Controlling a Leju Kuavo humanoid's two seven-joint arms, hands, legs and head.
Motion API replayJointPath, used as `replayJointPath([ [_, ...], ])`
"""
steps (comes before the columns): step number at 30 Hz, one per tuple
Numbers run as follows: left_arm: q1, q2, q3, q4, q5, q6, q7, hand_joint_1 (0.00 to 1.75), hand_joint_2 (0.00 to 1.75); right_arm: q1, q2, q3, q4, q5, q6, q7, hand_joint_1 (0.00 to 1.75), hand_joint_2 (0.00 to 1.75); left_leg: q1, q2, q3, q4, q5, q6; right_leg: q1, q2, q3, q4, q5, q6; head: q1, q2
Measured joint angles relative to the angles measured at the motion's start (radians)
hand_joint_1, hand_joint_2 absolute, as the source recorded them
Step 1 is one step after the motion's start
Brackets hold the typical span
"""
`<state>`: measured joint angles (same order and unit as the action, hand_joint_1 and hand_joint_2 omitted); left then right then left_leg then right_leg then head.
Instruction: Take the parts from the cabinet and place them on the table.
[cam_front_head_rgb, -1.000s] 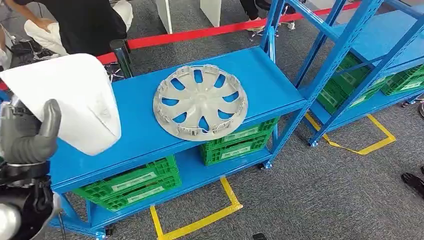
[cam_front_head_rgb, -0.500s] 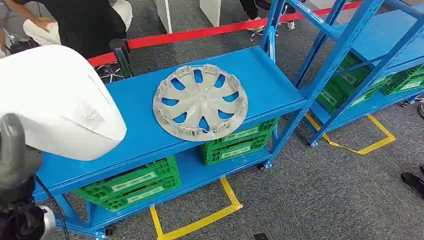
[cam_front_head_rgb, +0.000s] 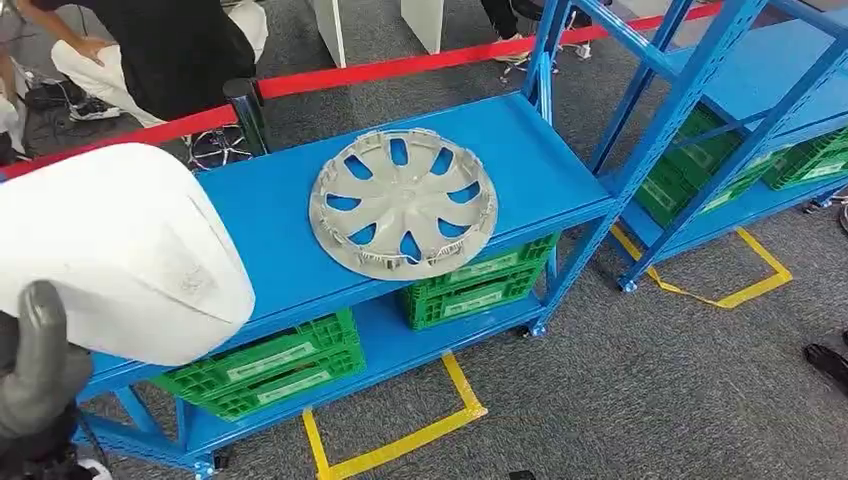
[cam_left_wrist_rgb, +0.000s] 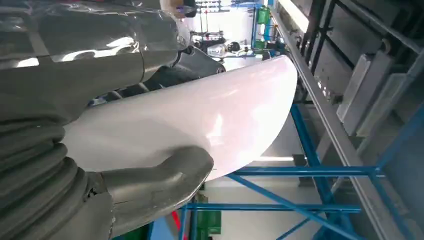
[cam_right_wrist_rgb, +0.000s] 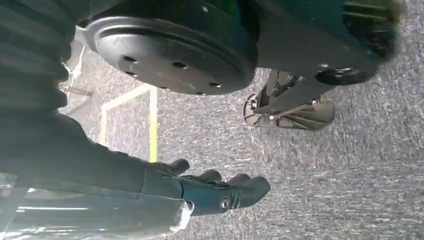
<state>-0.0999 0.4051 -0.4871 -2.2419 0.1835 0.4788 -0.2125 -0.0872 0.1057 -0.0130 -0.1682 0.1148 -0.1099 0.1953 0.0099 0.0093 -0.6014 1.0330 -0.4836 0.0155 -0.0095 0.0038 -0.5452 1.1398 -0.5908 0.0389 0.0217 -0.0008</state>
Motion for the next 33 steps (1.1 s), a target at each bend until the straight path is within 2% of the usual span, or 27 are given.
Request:
replayJointPath([
  [1,0.006,-0.001,-0.002,-0.005,-0.007,0.000,0.003,1.75,1.75,0.000,-0.005,0.000,0.000,-0.001,-0.003,0.000,0.00,1.75,0.000,-0.001,0.000,0.000,0.002,-0.003,0.000,0.000,0.042,-0.088,0.039,-0.005,0.000,0.000],
  [2,0.011,-0.003,-0.003,-0.009,-0.012,0.000,0.003,1.75,1.75,0.000,-0.010,0.000,0.000,-0.002,-0.007,-0.003,0.00,1.75,-0.001,-0.003,-0.004,0.000,0.005,-0.008,0.002,0.001,0.066,-0.139,0.032,-0.013,0.001,0.000],
  [5,0.023,-0.012,-0.011,-0.010,-0.025,-0.003,0.001,1.75,1.75,-0.001,-0.021,0.001,0.000,-0.011,-0.010,-0.007,0.00,1.75,0.002,-0.007,-0.011,-0.002,0.022,-0.032,0.010,0.002,0.060,-0.151,0.044,-0.025,-0.002,0.000],
  [6,0.027,-0.015,-0.014,-0.010,-0.028,-0.005,-0.001,1.75,1.75,0.000,-0.026,0.002,0.000,-0.011,-0.010,-0.007,0.00,1.75,0.001,-0.007,-0.009,-0.008,0.029,-0.040,0.011,0.002,0.058,-0.156,0.052,-0.034,-0.003,0.000],
  [7,0.030,-0.017,-0.018,-0.008,-0.029,-0.009,-0.005,1.75,1.75,-0.002,-0.028,0.003,0.000,-0.012,-0.013,-0.007,0.00,1.75,0.004,-0.008,-0.013,-0.005,0.020,-0.044,0.001,-0.003,0.057,-0.172,0.068,-0.043,-0.003,0.000],
  [8,0.032,-0.019,-0.021,-0.007,-0.029,-0.011,-0.008,1.75,1.75,-0.005,-0.031,0.006,0.000,-0.016,-0.018,-0.007,0.00,1.75,0.003,-0.009,-0.024,0.014,-0.017,-0.048,0.002,-0.005,0.050,-0.175,0.077,-0.050,-0.007,0.000],
  [9,0.032,-0.020,-0.024,-0.006,-0.029,-0.017,-0.011,1.75,1.75,-0.006,-0.034,0.010,-0.002,-0.021,-0.022,-0.008,0.00,1.75,0.005,-0.010,-0.044,0.070,-0.073,-0.052,0.002,-0.005,0.039,-0.174,0.085,-0.056,-0.018,0.000],
  [11,0.035,-0.026,-0.034,-0.001,-0.029,-0.026,-0.020,1.75,1.75,-0.005,-0.040,0.013,-0.002,-0.025,-0.026,-0.016,0.00,1.75,0.009,-0.010,-0.083,0.213,-0.162,-0.061,0.003,-0.006,0.018,-0.172,0.098,-0.055,-0.029,0.000],
  [12,0.038,-0.029,-0.039,0.002,-0.028,-0.028,-0.024,1.75,1.75,-0.005,-0.045,0.015,-0.002,-0.030,-0.028,-0.016,0.00,1.75,0.009,-0.010,-0.090,0.258,-0.177,-0.064,0.002,-0.007,0.007,-0.170,0.105,-0.053,-0.031,0.000],
  [13,0.039,-0.032,-0.042,0.005,-0.022,-0.030,-0.030,1.75,1.75,-0.005,-0.049,0.017,-0.002,-0.034,-0.030,-0.016,0.00,1.75,0.011,-0.010,-0.078,0.265,-0.166,-0.066,0.001,-0.007,-0.005,-0.166,0.111,-0.051,-0.033,0.000],
  [14,0.039,-0.035,-0.046,0.008,-0.016,-0.032,-0.037,1.75,1.75,-0.005,-0.053,0.017,-0.002,-0.037,-0.031,-0.016,0.00,1.75,0.015,-0.010,-0.046,0.229,-0.134,-0.069,0.000,-0.007,-0.017,-0.160,0.116,-0.046,-0.034,0.000],
  [15,0.039,-0.039,-0.050,0.011,-0.014,-0.035,-0.043,1.75,1.75,-0.005,-0.056,0.018,-0.002,-0.041,-0.032,-0.016,0.00,1.75,0.018,-0.009,0.004,0.162,-0.098,-0.072,-0.002,-0.006,-0.027,-0.153,0.119,-0.043,-0.034,0.000],
  [16,0.038,-0.041,-0.053,0.015,-0.013,-0.036,-0.049,1.75,1.75,-0.006,-0.059,0.018,-0.002,-0.042,-0.032,-0.015,0.00,1.75,0.022,-0.008,0.070,0.064,-0.066,-0.075,-0.005,-0.005,-0.038,-0.143,0.122,-0.038,-0.035,0.000],
  [17,0.037,-0.043,-0.056,0.018,-0.013,-0.038,-0.054,1.75,1.75,-0.007,-0.064,0.018,-0.002,-0.042,-0.032,-0.013,0.00,1.75,0.023,-0.009,0.106,-0.006,-0.092,-0.079,-0.005,-0.004,-0.045,-0.135,0.123,-0.032,-0.035,0.000],
  [18,0.037,-0.046,-0.058,0.019,-0.013,-0.039,-0.056,1.75,1.75,-0.007,-0.072,0.019,-0.002,-0.043,-0.032,-0.013,0.00,1.75,0.016,-0.016,0.119,-0.023,-0.090,-0.067,-0.002,-0.001,-0.054,-0.128,0.127,-0.025,-0.039,0.000],
  [21,0.037,-0.054,-0.062,0.019,-0.016,-0.039,-0.065,1.75,1.75,-0.006,-0.082,0.019,-0.002,-0.047,-0.033,-0.018,0.00,1.75,0.011,-0.020,0.101,-0.012,-0.080,-0.042,-0.004,0.002,-0.055,-0.135,0.148,-0.003,-0.031,0.000],
  [22,0.036,-0.057,-0.064,0.020,-0.016,-0.039,-0.069,1.75,1.75,-0.004,-0.087,0.019,-0.002,-0.048,-0.033,-0.024,0.00,1.75,0.014,-0.018,0.088,-0.019,-0.070,-0.025,-0.008,0.002,-0.060,-0.132,0.145,0.002,-0.030,0.000],
  [23,0.035,-0.061,-0.066,0.021,-0.016,-0.039,-0.071,1.75,1.75,-0.004,-0.089,0.019,-0.002,-0.049,-0.034,-0.026,0.00,1.75,0.012,-0.016,0.082,-0.017,-0.061,-0.013,-0.009,0.000,-0.070,-0.115,0.112,0.006,-0.030,0.000],
  [24,0.035,-0.065,-0.066,0.022,-0.016,-0.038,-0.072,1.75,1.75,-0.004,-0.093,0.019,-0.002,-0.049,-0.034,-0.027,0.00,1.75,0.010,-0.017,0.071,-0.017,-0.052,-0.001,-0.009,-0.001,-0.085,-0.067,0.057,0.008,-0.020,0.000],
  [26,0.035,-0.072,-0.067,0.026,-0.016,-0.038,-0.074,1.75,1.75,-0.005,-0.098,0.020,-0.002,-0.049,-0.034,-0.028,0.00,1.75,0.001,-0.020,0.044,-0.017,-0.030,0.006,-0.008,-0.001,-0.124,0.093,-0.055,0.010,-0.004,0.000],
  [27,0.036,-0.075,-0.069,0.029,-0.016,-0.038,-0.076,1.75,1.75,-0.006,-0.100,0.020,-0.002,-0.049,-0.035,-0.031,0.00,1.75,-0.004,-0.020,0.031,-0.016,-0.020,0.009,-0.006,-0.001,-0.131,0.152,-0.077,0.007,0.000,0.000],
  [28,0.036,-0.077,-0.070,0.032,-0.015,-0.038,-0.082,1.75,1.75,-0.006,-0.102,0.020,-0.002,-0.051,-0.036,-0.040,0.00,1.75,-0.011,-0.021,0.020,-0.016,-0.011,0.012,-0.004,-0.001,-0.124,0.172,-0.070,0.002,0.003,0.000],
  [29,0.037,-0.079,-0.071,0.034,-0.013,-0.038,-0.087,1.75,1.75,-0.007,-0.102,0.021,-0.002,-0.052,-0.039,-0.050,0.00,1.75,-0.017,-0.021,0.007,-0.016,-0.001,0.014,0.001,-0.001,-0.099,0.152,-0.041,-0.008,0.004,0.000],
  [30,0.037,-0.080,-0.072,0.036,-0.012,-0.039,-0.092,1.75,1.75,-0.008,-0.103,0.025,-0.002,-0.053,-0.041,-0.062,0.00,1.75,-0.024,-0.022,-0.005,-0.016,0.009,0.016,0.007,-0.001,-0.055,0.093,-0.004,-0.022,0.005,0.000],
  [31,0.037,-0.081,-0.072,0.035,-0.012,-0.039,-0.095,1.75,1.75,-0.009,-0.106,0.029,-0.003,-0.054,-0.042,-0.072,0.00,1.75,-0.031,-0.023,-0.014,-0.016,0.018,0.015,0.018,-0.001,0.004,0.003,0.026,-0.041,0.005,0.000],
  [32,0.037,-0.082,-0.074,0.035,-0.012,-0.040,-0.097,1.75,1.75,-0.011,-0.111,0.034,-0.007,-0.053,-0.042,-0.078,0.00,1.75,-0.031,-0.022,-0.019,-0.016,0.027,0.016,0.035,-0.001,0.072,-0.098,0.035,-0.064,0.002,0.000],
  [33,0.037,-0.085,-0.074,0.035,-0.012,-0.040,-0.098,1.75,1.75,-0.014,-0.118,0.039,-0.011,-0.052,-0.041,-0.079,0.00,1.75,-0.038,-0.021,-0.024,-0.015,0.032,0.012,0.044,-0.006,0.114,-0.174,0.012,-0.084,-0.002,0.000],
])
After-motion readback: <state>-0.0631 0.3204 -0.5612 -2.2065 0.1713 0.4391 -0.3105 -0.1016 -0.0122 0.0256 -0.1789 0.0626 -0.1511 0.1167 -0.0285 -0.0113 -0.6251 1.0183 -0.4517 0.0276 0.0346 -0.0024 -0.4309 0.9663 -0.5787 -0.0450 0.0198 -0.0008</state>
